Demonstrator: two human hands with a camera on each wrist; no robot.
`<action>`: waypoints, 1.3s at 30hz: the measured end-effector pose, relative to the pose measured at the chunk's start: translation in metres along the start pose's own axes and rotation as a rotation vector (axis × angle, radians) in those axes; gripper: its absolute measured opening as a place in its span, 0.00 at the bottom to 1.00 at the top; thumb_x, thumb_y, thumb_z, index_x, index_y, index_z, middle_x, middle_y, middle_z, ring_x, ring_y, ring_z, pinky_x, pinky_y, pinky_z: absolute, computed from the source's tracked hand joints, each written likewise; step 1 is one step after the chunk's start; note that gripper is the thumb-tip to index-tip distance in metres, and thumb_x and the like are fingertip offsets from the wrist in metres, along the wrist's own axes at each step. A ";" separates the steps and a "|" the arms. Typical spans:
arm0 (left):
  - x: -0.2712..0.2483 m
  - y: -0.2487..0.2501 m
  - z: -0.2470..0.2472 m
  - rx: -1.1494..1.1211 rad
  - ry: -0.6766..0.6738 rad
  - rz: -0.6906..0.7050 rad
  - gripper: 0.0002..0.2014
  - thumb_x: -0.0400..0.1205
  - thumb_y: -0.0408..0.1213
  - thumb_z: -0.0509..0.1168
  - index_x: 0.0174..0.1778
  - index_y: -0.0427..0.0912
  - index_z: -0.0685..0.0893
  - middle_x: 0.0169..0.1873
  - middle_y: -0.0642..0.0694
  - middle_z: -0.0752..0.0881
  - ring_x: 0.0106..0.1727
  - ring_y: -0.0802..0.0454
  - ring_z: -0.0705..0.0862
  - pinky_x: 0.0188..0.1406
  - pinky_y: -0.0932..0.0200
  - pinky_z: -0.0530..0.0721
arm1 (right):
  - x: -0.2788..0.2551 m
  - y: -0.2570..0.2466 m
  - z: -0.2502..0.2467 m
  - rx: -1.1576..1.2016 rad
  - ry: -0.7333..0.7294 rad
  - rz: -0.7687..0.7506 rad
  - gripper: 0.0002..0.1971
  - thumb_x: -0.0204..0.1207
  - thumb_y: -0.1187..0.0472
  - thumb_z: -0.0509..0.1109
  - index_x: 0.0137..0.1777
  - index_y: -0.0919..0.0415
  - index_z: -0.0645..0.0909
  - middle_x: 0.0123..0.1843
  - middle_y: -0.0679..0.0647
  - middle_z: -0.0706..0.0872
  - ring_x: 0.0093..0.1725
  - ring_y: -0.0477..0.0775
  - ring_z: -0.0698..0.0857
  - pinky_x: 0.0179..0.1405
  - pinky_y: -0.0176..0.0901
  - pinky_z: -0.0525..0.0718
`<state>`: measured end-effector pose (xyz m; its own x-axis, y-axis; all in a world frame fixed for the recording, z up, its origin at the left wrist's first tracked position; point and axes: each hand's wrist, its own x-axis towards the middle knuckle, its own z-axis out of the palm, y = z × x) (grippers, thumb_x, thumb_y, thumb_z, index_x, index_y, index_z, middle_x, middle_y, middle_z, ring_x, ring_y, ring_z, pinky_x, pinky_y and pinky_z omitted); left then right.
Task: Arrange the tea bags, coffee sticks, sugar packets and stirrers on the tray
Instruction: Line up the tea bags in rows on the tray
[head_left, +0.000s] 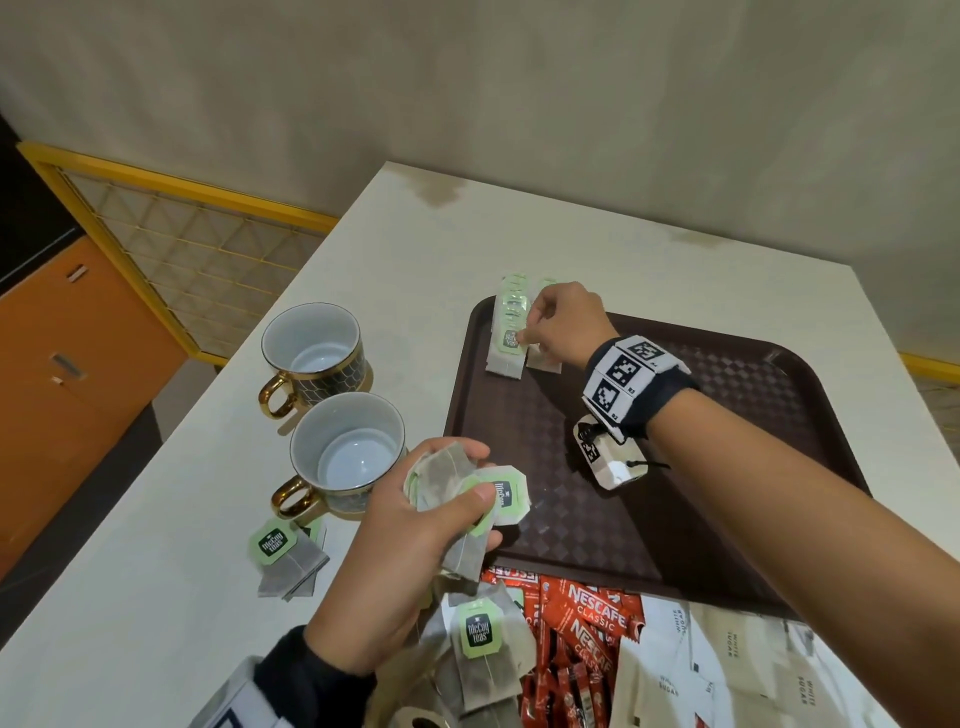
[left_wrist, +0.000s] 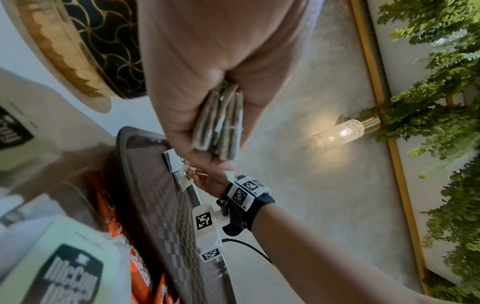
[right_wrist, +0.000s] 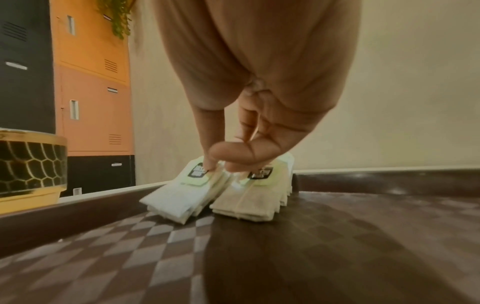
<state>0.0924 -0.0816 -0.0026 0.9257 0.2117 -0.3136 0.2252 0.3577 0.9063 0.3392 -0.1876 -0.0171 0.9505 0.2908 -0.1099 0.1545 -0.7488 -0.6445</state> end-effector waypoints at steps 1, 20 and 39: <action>0.000 0.000 0.000 0.001 -0.001 -0.001 0.12 0.78 0.25 0.70 0.45 0.48 0.90 0.43 0.48 0.91 0.43 0.51 0.91 0.36 0.59 0.88 | 0.000 -0.001 0.000 -0.015 0.017 -0.027 0.11 0.67 0.66 0.81 0.42 0.63 0.80 0.36 0.51 0.81 0.37 0.53 0.82 0.38 0.46 0.85; -0.002 0.001 -0.002 -0.055 0.003 -0.025 0.11 0.78 0.24 0.70 0.45 0.47 0.90 0.43 0.47 0.91 0.43 0.50 0.91 0.36 0.58 0.88 | -0.012 -0.008 0.004 -0.280 -0.128 -0.197 0.09 0.71 0.63 0.78 0.45 0.64 0.80 0.46 0.59 0.85 0.42 0.58 0.84 0.44 0.50 0.86; 0.012 0.016 0.010 -0.471 -0.132 -0.356 0.20 0.73 0.33 0.67 0.62 0.37 0.85 0.53 0.33 0.90 0.51 0.40 0.89 0.43 0.49 0.90 | -0.058 0.002 -0.038 -0.042 -0.174 -0.111 0.07 0.78 0.59 0.73 0.47 0.64 0.84 0.43 0.58 0.87 0.39 0.53 0.85 0.42 0.47 0.90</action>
<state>0.1099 -0.0827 0.0111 0.8550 -0.0991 -0.5091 0.3971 0.7566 0.5195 0.2945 -0.2290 0.0166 0.8667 0.4684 -0.1717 0.2698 -0.7296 -0.6284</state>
